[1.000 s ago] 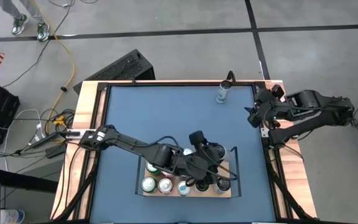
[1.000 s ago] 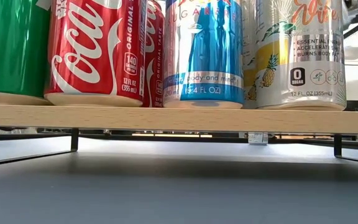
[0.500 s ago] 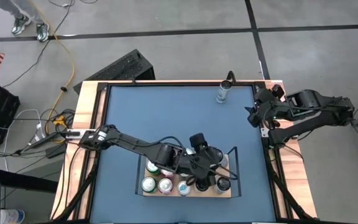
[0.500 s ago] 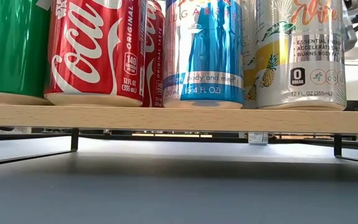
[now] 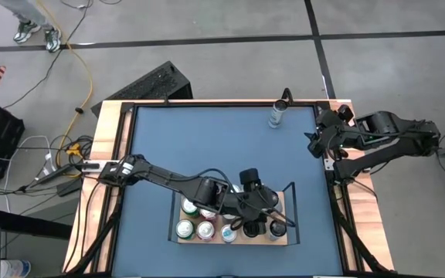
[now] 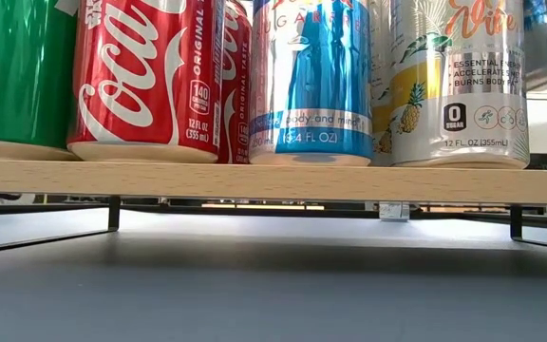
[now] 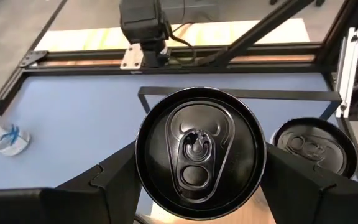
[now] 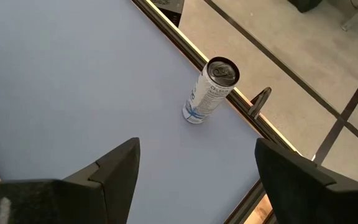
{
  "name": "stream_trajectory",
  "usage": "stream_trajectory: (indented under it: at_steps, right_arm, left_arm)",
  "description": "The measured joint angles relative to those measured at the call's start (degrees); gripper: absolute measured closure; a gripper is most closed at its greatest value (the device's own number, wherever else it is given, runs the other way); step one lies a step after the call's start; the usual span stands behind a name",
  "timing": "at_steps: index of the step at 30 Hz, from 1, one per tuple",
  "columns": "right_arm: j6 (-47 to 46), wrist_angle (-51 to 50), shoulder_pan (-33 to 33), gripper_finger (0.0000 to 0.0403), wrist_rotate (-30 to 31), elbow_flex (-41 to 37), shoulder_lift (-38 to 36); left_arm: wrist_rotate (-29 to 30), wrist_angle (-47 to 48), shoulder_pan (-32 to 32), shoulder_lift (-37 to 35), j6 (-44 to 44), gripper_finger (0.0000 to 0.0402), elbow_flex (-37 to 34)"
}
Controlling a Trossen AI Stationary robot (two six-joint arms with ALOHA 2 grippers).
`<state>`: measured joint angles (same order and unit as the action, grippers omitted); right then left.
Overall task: Place canned beverage on shelf
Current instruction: Put the bottom white-blue soda can on the shelf aligned with the other white-blue soda can
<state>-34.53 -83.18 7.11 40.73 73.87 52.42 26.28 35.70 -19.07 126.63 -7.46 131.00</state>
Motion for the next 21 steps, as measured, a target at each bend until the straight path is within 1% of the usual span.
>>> stream_trajectory:
  at_steps: [6,10,14,18,21]
  right_arm:
    - [-0.01,0.00,0.00,0.0102,0.02,0.00,0.00]
    - [-0.01,0.00,0.00,0.0102,0.02,0.00,0.00]
    - [-0.01,0.00,-0.02,0.0102,0.04,0.00,0.00]
    - [-0.01,-0.02,-0.02,0.0102,0.04,0.00,0.00]
    - [-0.01,-0.07,-0.02,0.0102,0.04,0.00,0.00]
  left_arm:
    - [-0.69,0.90,0.51,0.00,-0.52,0.0145,0.00]
    - [-2.75,0.72,0.83,0.00,-0.70,0.0145,0.00]
    - [-3.09,-0.61,1.17,0.00,-0.77,0.0145,-1.83]
    - [-6.00,-0.27,1.80,0.47,-1.31,0.0145,-1.92]
    - [-5.04,-1.32,1.99,1.21,-1.38,0.0145,-1.51]
